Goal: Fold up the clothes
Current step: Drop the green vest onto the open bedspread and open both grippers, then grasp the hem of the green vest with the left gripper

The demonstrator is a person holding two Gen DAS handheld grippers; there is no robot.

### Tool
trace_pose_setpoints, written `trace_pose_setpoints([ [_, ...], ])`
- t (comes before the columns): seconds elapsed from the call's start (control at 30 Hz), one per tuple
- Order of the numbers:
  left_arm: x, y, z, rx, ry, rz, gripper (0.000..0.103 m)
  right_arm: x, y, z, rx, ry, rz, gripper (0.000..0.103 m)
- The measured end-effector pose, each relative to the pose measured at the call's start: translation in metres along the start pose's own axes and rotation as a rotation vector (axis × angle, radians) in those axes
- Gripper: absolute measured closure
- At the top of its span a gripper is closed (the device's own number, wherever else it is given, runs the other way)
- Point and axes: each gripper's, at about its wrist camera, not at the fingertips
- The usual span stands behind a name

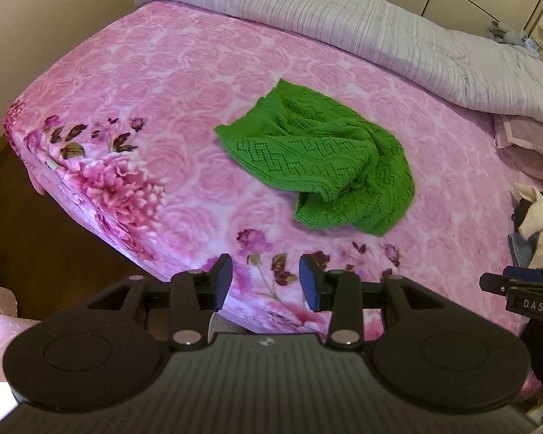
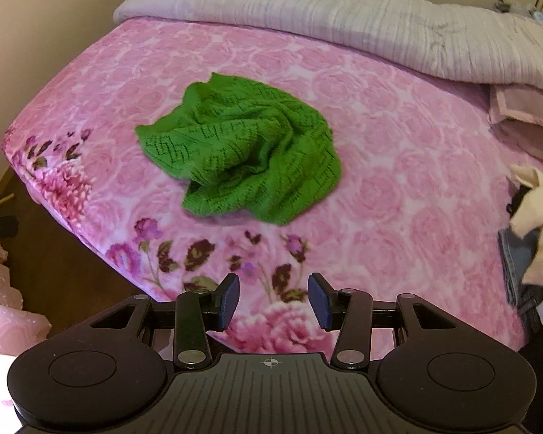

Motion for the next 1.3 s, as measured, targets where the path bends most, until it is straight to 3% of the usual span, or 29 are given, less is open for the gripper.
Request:
trace_pose_setpoints([
  [0.33, -0.027, 0.064, -0.028, -0.03, -0.049, -0.081, 0.066, -0.018, 0.039, -0.02, -0.022, -0.02, -0.105, 0.057],
  [0.57, -0.066, 0.128, -0.061, -0.083, -0.137, -0.103, 0.066, -0.015, 0.081, -0.042, -0.023, -0.058, -0.292, 0.057],
  [0.8, -0.079, 0.182, -0.096, -0.159, -0.152, -0.192, 0.064, -0.018, 0.107, -0.052, -0.03, -0.106, -0.442, 0.057],
  [1.03, -0.083, 0.201, -0.129, -0.215, -0.179, -0.223, 0.063, -0.025, 0.101, -0.064, -0.084, -0.138, -0.535, 0.057],
  [1.3, -0.103, 0.198, -0.165, -0.294, -0.188, -0.132, 0.062, -0.01, 0.099, -0.084, -0.119, -0.166, -0.591, 0.057],
])
Point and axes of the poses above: each gripper's, at about its wrist camera, not at the fingertips, and z roughly against the way its jaws point, x to its right, y to its top, and after that the axes turned 12 degrees about -x, right-handed
